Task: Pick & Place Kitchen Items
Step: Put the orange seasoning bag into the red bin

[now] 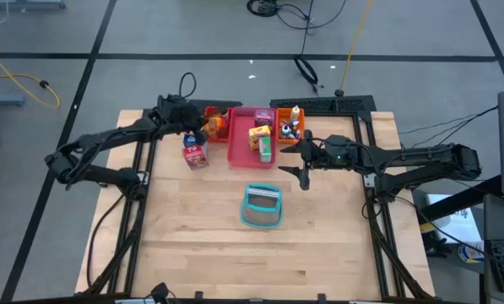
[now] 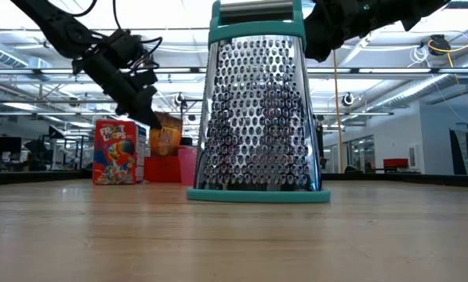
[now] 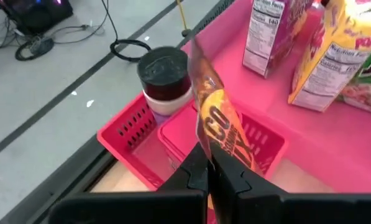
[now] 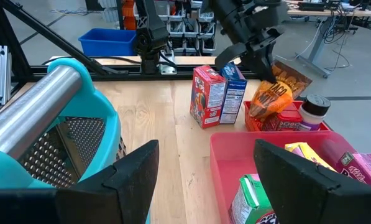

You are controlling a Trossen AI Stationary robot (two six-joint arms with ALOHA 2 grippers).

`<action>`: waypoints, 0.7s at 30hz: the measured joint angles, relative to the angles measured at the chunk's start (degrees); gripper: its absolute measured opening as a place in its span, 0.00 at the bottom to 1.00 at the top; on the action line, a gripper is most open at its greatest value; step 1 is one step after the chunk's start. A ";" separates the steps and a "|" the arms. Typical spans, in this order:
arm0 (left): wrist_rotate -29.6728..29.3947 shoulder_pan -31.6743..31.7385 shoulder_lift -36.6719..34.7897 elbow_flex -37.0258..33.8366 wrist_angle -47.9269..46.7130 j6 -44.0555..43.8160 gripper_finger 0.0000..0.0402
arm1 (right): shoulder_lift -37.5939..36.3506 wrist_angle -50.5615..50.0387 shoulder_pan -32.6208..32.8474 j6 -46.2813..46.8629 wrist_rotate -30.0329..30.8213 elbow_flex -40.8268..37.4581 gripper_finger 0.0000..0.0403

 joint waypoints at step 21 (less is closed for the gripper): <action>3.11 0.96 -0.50 -4.67 8.35 2.43 0.00 | 0.00 -0.02 0.00 0.02 -0.14 0.00 0.63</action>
